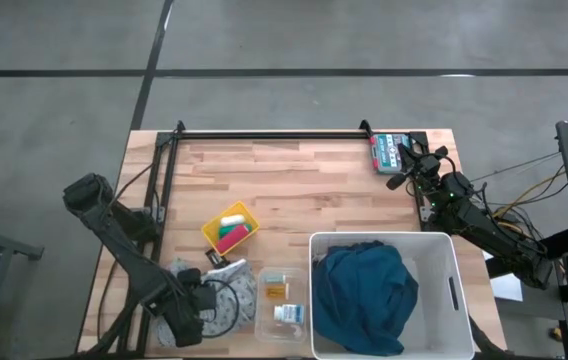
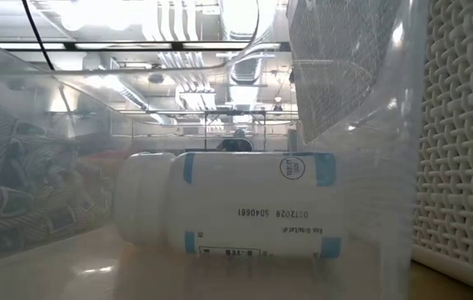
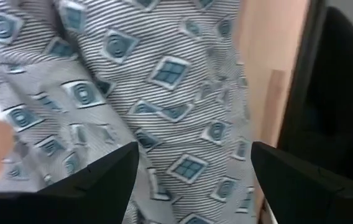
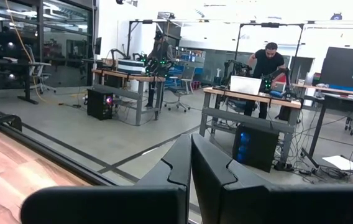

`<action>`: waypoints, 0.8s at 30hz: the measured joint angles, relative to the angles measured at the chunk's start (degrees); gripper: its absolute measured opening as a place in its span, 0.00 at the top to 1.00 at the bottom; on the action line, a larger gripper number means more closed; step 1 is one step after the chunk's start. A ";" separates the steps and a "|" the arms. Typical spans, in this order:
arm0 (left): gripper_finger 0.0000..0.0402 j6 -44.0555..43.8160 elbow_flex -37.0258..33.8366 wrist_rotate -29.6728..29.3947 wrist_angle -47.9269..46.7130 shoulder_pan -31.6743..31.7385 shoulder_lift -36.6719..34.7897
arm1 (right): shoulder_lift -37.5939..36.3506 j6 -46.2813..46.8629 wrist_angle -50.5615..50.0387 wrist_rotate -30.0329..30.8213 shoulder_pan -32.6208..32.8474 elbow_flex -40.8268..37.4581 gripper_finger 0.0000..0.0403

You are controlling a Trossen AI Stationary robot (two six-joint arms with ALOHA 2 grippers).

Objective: Pick & Place Medicine items
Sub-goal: Put the light blue patient gown into the white laundry bin

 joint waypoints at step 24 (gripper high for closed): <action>0.21 3.37 0.04 -2.03 2.83 0.22 0.00 | 0.00 0.00 0.00 -0.02 0.01 0.00 0.98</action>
